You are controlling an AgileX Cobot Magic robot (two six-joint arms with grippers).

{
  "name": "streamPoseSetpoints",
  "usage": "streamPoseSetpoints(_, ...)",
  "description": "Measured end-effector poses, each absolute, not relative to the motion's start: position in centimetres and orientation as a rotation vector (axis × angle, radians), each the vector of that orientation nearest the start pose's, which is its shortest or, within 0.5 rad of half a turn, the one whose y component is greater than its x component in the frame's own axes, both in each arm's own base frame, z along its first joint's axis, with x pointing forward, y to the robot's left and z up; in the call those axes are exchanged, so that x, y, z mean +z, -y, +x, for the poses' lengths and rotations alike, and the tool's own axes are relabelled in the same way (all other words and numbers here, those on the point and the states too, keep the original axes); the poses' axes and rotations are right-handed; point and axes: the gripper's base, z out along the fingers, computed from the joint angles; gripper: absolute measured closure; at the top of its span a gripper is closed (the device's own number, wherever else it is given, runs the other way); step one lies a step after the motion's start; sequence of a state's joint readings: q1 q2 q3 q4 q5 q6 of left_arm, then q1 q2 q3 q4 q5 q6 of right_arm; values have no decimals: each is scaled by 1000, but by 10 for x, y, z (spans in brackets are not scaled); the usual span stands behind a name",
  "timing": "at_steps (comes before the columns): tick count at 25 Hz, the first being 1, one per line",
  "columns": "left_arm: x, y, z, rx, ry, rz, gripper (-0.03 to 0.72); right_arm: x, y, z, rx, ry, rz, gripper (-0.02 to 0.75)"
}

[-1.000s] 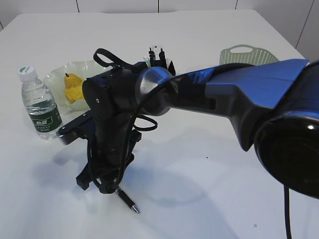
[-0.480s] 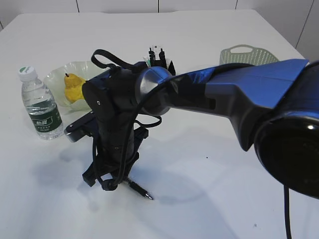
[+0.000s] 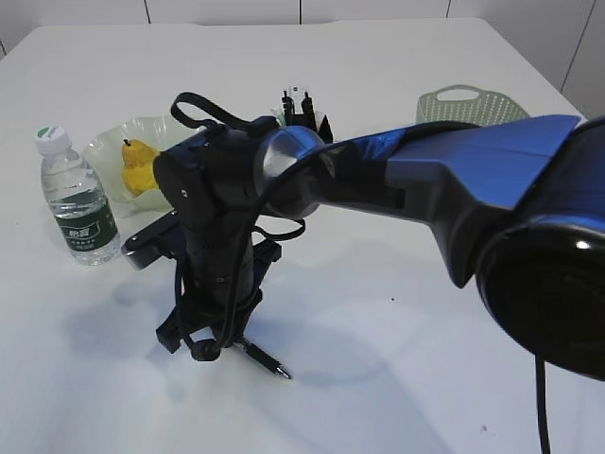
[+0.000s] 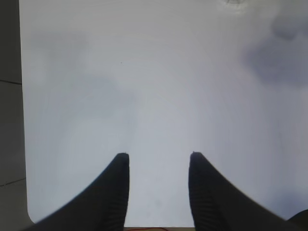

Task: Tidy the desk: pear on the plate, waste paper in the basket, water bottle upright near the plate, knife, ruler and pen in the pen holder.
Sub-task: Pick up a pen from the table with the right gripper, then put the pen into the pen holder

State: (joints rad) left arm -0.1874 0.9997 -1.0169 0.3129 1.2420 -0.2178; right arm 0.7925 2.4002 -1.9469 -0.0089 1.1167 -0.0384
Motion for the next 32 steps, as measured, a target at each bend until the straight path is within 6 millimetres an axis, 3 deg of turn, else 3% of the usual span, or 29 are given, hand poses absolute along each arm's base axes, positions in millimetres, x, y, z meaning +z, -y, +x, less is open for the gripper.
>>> streamPoseSetpoints(17, 351, 5, 167, 298, -2642, 8, 402, 160, -354, 346, 96, -2794, -1177, 624)
streamPoseSetpoints(21, 351, 5, 167, 298, -2642, 8, 402, 187, -352, 344, 130, -2748, -1154, 624)
streamPoseSetpoints(29, 351, 5, 167, 298, -2642, 8, 402, 270, -345, 338, 258, -2516, -1058, 624)
streamPoseSetpoints(32, 351, 5, 167, 298, -2642, 8, 402, 287, -343, 337, 272, -2457, -1039, 624)
